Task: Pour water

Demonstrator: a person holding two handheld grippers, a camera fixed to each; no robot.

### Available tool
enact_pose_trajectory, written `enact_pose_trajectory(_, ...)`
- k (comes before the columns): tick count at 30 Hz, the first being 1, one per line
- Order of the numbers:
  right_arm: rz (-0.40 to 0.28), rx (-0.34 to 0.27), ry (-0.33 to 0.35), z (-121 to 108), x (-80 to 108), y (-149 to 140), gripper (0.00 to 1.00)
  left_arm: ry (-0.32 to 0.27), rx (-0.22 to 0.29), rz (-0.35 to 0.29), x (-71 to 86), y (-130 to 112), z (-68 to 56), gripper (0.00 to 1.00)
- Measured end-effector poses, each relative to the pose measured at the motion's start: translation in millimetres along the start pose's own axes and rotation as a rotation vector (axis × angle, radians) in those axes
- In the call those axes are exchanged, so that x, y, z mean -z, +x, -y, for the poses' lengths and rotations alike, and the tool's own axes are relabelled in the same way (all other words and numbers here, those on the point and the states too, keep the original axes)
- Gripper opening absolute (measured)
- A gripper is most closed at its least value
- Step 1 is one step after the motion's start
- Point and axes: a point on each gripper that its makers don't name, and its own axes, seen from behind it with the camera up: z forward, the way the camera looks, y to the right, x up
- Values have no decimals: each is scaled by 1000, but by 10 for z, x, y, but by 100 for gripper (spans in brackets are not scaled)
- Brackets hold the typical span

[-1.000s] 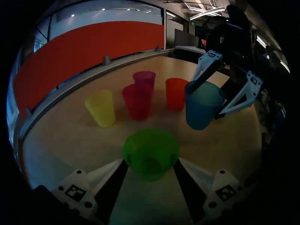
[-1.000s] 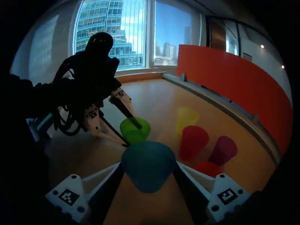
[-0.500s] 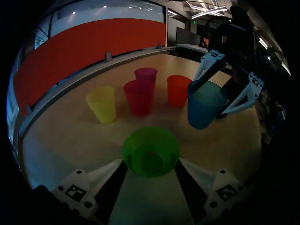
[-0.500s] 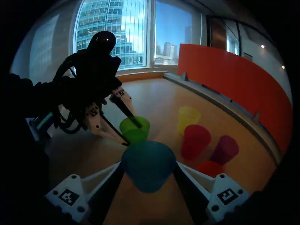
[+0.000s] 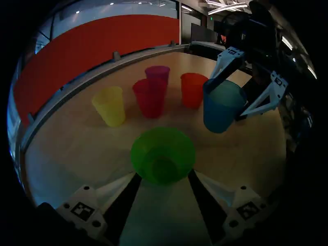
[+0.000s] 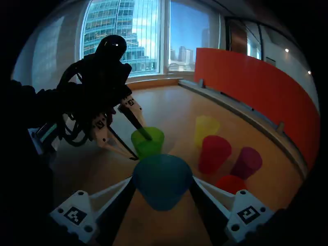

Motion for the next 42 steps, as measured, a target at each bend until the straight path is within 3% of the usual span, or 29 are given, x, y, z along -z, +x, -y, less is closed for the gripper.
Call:
enact_pose_trajectory(16, 10, -19, 12, 62, -141, -114, 92, 25, -10, 37, 154, -268, -6, 83)
enact_pose_trajectory(31, 34, -36, 19, 100, -267, -262, 92, 48, 0, 30, 279, -344, 52, 83)
enact_pose_trajectory(42, 48, -25, 13, 105, -247, -321, 92, 54, -2, 25, 294, -329, 77, 83)
